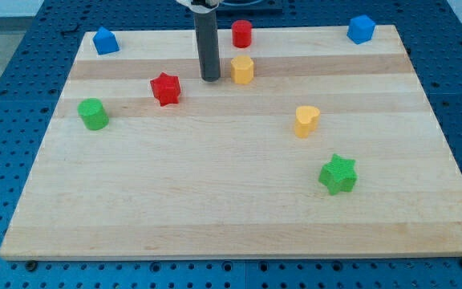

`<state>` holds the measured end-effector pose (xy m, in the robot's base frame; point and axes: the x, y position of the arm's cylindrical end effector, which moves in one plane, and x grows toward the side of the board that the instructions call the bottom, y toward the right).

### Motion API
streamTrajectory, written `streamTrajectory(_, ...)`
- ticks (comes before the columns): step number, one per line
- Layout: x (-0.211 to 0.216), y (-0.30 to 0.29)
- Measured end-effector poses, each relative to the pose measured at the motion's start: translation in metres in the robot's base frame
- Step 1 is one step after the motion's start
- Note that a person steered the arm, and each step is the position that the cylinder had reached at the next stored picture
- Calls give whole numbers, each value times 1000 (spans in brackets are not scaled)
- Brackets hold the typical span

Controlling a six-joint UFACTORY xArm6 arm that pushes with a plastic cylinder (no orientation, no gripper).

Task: Nudge the yellow hexagon a bit down

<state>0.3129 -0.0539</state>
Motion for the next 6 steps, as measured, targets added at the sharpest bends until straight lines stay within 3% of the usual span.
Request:
streamTrajectory(2, -17, 54)
streamTrajectory(5, -15, 192)
streamTrajectory(6, -18, 198)
